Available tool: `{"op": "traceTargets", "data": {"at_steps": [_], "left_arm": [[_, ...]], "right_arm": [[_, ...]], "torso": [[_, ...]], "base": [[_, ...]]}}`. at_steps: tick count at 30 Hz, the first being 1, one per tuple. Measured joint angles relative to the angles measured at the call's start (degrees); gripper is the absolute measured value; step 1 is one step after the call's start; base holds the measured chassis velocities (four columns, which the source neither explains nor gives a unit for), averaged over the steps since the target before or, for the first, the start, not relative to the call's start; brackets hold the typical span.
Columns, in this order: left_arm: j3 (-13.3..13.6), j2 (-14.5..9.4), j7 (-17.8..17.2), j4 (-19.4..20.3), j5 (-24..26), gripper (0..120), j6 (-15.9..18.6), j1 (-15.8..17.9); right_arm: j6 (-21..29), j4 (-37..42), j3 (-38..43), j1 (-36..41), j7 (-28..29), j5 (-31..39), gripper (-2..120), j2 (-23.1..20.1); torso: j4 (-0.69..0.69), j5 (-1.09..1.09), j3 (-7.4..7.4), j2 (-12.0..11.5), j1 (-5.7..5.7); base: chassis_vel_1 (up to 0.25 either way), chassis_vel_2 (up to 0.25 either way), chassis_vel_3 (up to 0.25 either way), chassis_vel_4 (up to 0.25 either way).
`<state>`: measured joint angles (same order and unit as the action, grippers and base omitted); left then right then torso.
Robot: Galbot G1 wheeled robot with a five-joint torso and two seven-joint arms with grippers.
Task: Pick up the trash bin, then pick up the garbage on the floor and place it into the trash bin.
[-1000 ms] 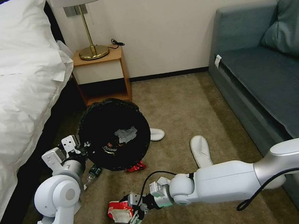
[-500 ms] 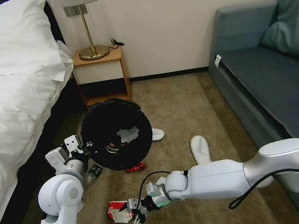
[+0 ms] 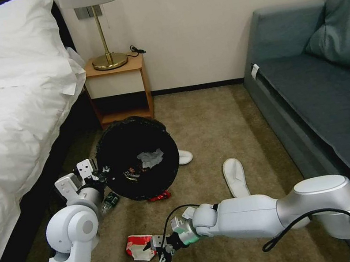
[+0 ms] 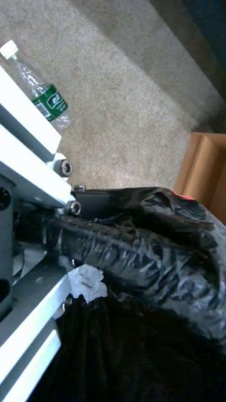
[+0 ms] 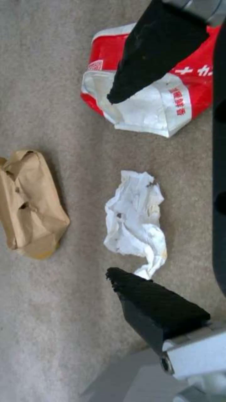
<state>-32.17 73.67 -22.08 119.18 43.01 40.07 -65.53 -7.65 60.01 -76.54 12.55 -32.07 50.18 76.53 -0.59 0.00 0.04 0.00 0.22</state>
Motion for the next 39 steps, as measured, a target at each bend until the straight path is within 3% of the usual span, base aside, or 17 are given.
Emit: {"op": "traceTargets", "data": {"at_steps": [22, 39], "left_arm": [[1.01, 0.02, 0.95, 0.92, -1.78, 0, -0.31, -0.75], [1.72, 0.31, 2.01, 0.97, -3.72, 0, -0.97, -1.03]], "right_arm": [[-1.91, -8.87, 3.04, 3.34, -3.49, -2.69, 100, 3.47], [-3.84, -17.81, 4.80, 3.69, -6.32, -4.71, 100, 9.59]], "torso": [[0.00, 0.00, 0.00, 0.00, 0.00], [0.00, 0.00, 0.00, 0.00, 0.00]], "base": [[0.000, 0.000, 0.000, 0.000], [0.000, 0.000, 0.000, 0.000]]}}
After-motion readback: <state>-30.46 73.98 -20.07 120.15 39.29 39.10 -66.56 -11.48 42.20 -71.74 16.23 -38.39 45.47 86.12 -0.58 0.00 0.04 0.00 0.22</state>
